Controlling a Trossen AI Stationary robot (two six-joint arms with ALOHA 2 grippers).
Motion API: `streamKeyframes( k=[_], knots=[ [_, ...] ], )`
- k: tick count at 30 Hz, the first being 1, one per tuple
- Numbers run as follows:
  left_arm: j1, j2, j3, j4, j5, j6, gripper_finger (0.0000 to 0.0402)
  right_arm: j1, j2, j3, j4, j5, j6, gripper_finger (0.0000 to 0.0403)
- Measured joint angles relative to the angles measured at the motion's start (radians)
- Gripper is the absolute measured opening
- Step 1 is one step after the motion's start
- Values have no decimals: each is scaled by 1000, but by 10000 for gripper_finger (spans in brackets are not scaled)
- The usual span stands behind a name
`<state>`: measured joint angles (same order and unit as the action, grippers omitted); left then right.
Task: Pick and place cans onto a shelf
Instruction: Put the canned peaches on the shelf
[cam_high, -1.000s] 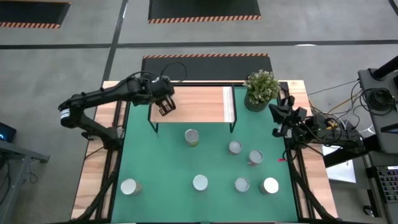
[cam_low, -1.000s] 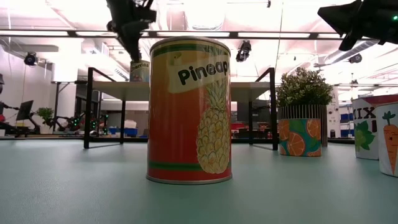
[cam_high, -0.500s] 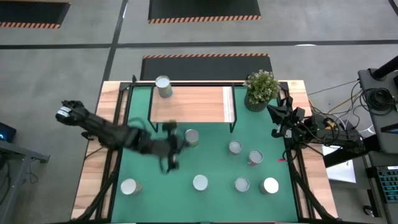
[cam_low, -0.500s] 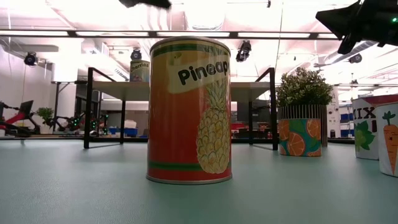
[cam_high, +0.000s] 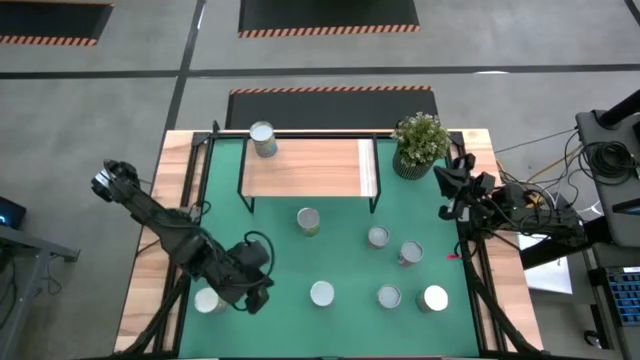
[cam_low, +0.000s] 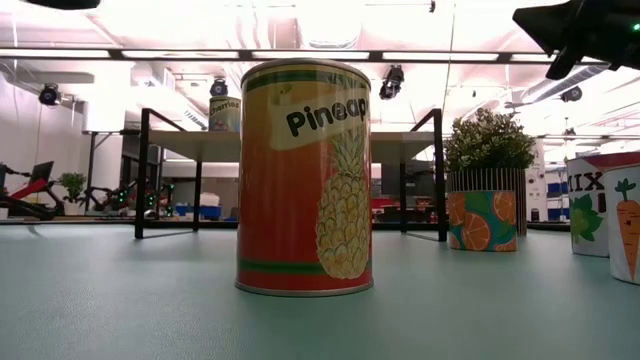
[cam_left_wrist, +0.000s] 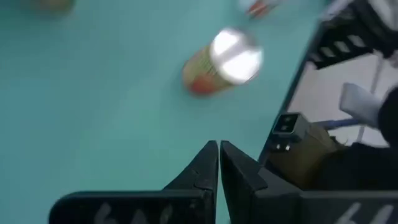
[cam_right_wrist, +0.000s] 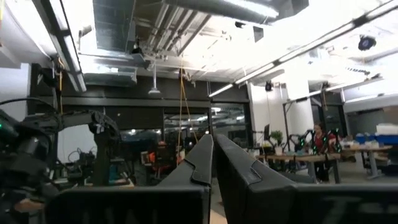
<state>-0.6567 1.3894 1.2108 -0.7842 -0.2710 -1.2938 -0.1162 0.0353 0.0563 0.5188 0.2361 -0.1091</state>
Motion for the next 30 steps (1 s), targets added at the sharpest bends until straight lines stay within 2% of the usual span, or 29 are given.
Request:
streamKeyframes(
  k=[2,6,11,15,22,30],
  knots=[
    [-6,14,21,-55,54,-129,0,0,0,0,14,0,-18,9],
    [-44,31,45,-119,242,-319,0,0,0,0,23,0,-45,9],
    [-137,43,55,-308,291,-625,0,0,0,0,42,1,-68,9],
    [-209,42,33,-346,308,-819,20,0,0,2,41,1,-93,9],
    [-301,48,9,-383,347,-1017,115,0,0,46,15,-8,-94,9],
    [-315,62,6,-485,343,-1061,260,0,0,55,1,-8,-102,9]
  ],
)
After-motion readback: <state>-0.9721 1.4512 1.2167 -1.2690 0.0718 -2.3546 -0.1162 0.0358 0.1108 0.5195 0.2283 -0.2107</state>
